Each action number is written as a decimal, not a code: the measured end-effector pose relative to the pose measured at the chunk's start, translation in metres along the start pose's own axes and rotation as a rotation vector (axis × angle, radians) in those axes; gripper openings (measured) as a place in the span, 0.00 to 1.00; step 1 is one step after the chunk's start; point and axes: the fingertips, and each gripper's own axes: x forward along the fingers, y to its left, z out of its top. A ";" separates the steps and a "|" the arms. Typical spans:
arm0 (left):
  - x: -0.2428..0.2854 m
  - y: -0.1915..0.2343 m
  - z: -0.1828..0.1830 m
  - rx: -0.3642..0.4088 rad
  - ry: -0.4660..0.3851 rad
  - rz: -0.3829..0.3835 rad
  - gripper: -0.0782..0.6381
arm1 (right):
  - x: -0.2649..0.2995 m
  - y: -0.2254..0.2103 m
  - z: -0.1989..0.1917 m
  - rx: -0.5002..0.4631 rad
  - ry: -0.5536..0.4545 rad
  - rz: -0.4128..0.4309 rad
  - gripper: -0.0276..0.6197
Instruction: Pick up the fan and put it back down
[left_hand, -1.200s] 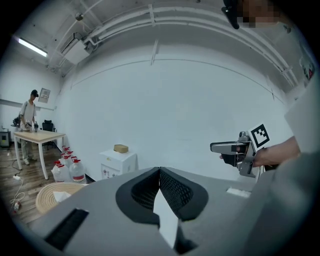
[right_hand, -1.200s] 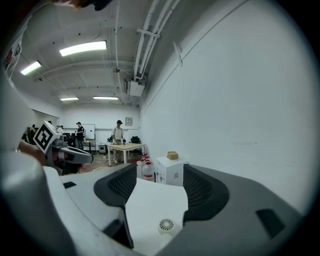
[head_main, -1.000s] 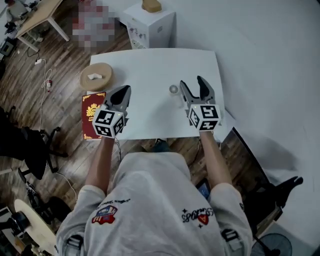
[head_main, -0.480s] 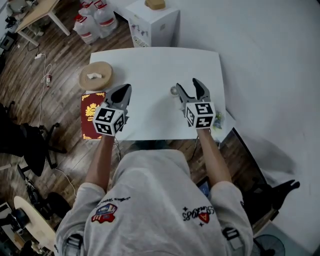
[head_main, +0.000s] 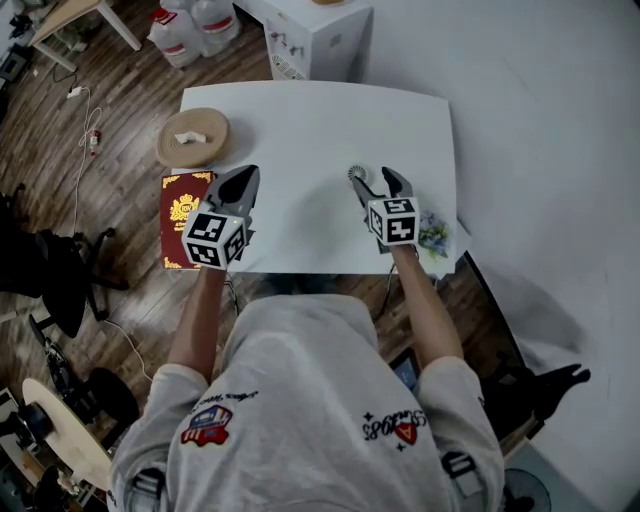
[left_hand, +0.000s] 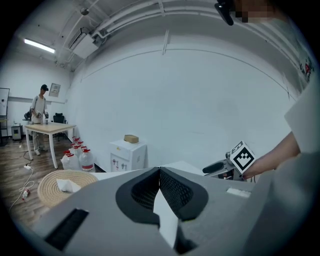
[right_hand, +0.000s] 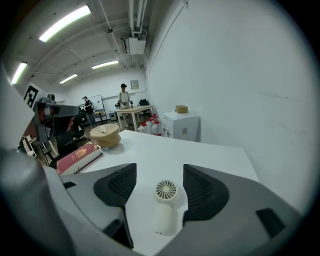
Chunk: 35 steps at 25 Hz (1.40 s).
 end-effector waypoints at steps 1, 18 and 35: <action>-0.001 0.002 -0.002 -0.005 0.004 0.004 0.12 | 0.006 0.000 -0.009 0.003 0.029 0.008 0.48; -0.024 0.046 -0.045 -0.056 0.073 0.097 0.12 | 0.077 0.002 -0.098 0.023 0.416 0.018 0.48; -0.070 0.078 -0.064 -0.097 0.078 0.210 0.12 | 0.095 -0.007 -0.138 -0.022 0.676 -0.050 0.39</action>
